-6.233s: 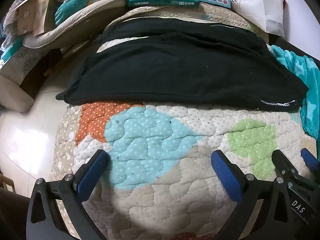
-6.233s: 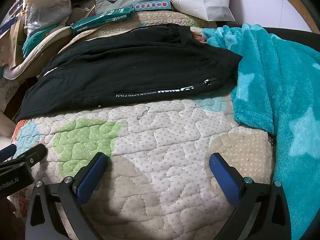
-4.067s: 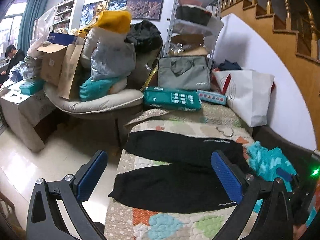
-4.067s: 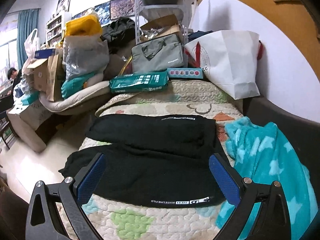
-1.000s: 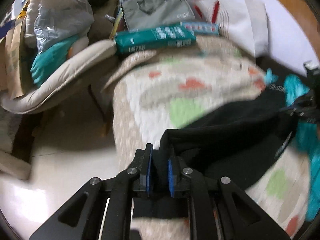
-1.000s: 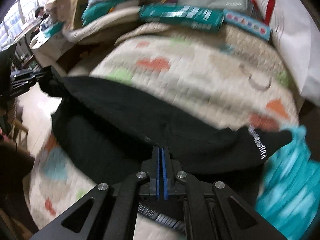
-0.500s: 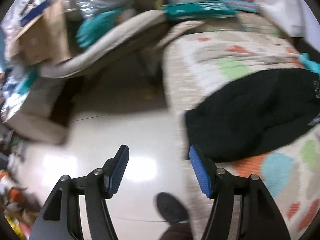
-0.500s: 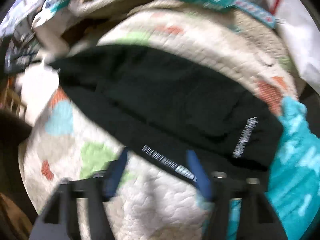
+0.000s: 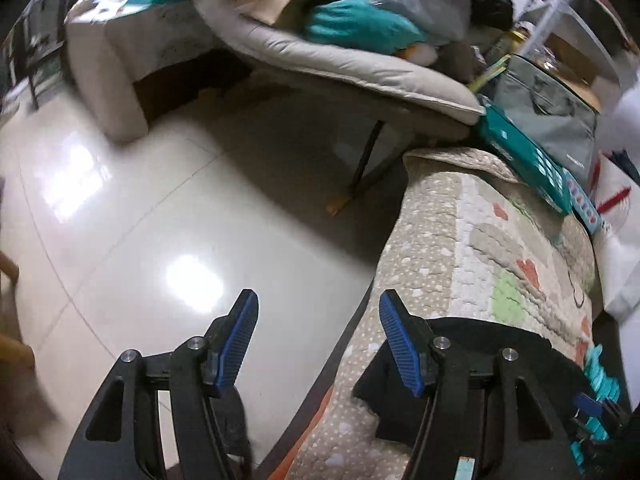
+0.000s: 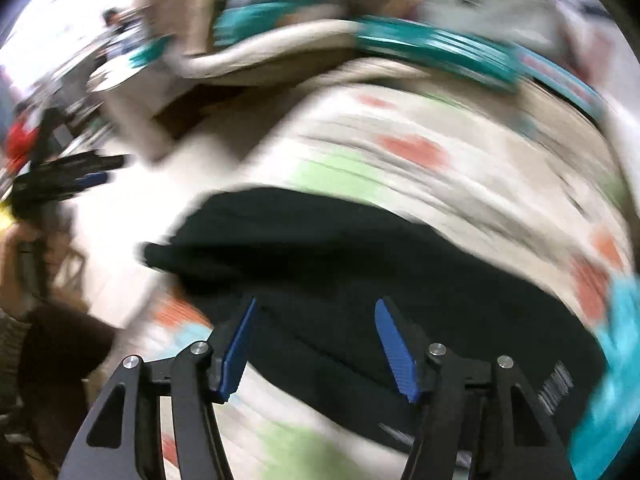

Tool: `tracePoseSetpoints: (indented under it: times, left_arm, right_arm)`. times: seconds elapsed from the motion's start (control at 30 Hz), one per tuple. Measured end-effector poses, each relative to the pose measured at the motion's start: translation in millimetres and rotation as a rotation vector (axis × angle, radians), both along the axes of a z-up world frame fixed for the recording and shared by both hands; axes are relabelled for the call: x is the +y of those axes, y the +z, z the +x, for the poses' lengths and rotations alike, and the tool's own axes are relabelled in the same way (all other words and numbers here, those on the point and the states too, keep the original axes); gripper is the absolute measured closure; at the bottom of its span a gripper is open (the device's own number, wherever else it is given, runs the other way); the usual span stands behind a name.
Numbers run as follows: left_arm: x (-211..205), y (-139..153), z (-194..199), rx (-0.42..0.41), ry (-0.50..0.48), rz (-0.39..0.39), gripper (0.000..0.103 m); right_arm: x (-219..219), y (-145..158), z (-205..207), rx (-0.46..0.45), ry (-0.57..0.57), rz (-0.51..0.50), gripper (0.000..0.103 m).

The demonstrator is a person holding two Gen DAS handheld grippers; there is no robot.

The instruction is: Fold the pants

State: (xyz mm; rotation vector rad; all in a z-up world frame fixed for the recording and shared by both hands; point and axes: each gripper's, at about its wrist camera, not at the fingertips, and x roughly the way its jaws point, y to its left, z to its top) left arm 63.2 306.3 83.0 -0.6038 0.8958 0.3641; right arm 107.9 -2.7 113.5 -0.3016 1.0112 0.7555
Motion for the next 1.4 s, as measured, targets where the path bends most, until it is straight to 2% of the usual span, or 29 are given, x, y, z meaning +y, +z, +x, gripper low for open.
tracePoseSetpoints:
  times: [0.07,0.17,0.23,0.33,0.37,0.4,0.43,0.6,0.8,0.83,0.9,0.93,1.0,1.1,1.17,1.23,1.3,1.4]
  left_arm:
    - [7,0,-6,-0.021,0.022,-0.052,0.041]
    - [11,-2,-9,-0.037,0.036,-0.085,0.041]
    - [11,-3,-11,-0.05,0.03,-0.123,0.041]
    - [14,-2,-13,-0.069,0.022,-0.165,0.041]
    - [14,0,-15,-0.081,0.021,-0.182,0.041]
    - [15,1,-16,-0.09,0.022,-0.194,0.041]
    - [15,2,-18,-0.099,0.024,-0.206,0.041]
    - [19,9,-23,-0.143,0.061,-0.237,0.041]
    - [22,2,-24,-0.115,0.08,-0.247,0.041]
    - [22,1,-24,-0.111,0.08,-0.245,0.041]
    - [21,0,-23,-0.108,0.079,-0.241,0.041]
    - [21,0,-23,-0.105,0.079,-0.232,0.041]
    - [19,0,-20,-0.097,0.076,-0.213,0.041]
    - [17,-1,-18,-0.089,0.072,-0.202,0.04]
    - [17,-1,-19,-0.085,0.077,-0.19,0.041]
    - [18,-2,-19,-0.08,0.086,-0.178,0.041]
    - [17,-2,-18,-0.08,0.091,-0.178,0.041]
    - [14,-1,-16,-0.08,0.086,-0.162,0.041]
  right_arm:
    - [58,-6,-1,-0.01,0.115,-0.009,0.038]
    - [133,-27,-1,-0.037,0.241,-0.062,0.038]
    - [161,-42,-1,-0.034,0.293,-0.09,0.038]
    - [192,-73,0,-0.054,0.377,-0.21,0.038]
    - [198,-86,0,-0.051,0.402,-0.269,0.041]
    - [202,-97,1,-0.041,0.411,-0.322,0.076]
    - [201,-100,0,-0.045,0.408,-0.34,0.094]
    - [207,-86,27,-0.042,0.323,-0.249,0.094]
    - [228,-96,59,-0.085,0.216,-0.27,0.094]
    - [230,-97,64,-0.077,0.207,-0.261,0.09]
    - [227,-98,72,-0.004,0.196,-0.219,0.085]
    - [226,-99,72,0.033,0.189,-0.207,0.058]
    - [220,-90,71,0.034,0.175,-0.178,0.024]
    - [205,-66,60,-0.035,0.123,-0.126,0.024]
    - [192,-53,48,-0.048,0.088,-0.094,0.032]
    - [185,-50,31,-0.042,0.088,-0.086,0.068]
    - [187,-59,16,-0.042,0.08,-0.111,0.075]
    - [200,-85,-4,-0.017,0.108,-0.157,0.076]
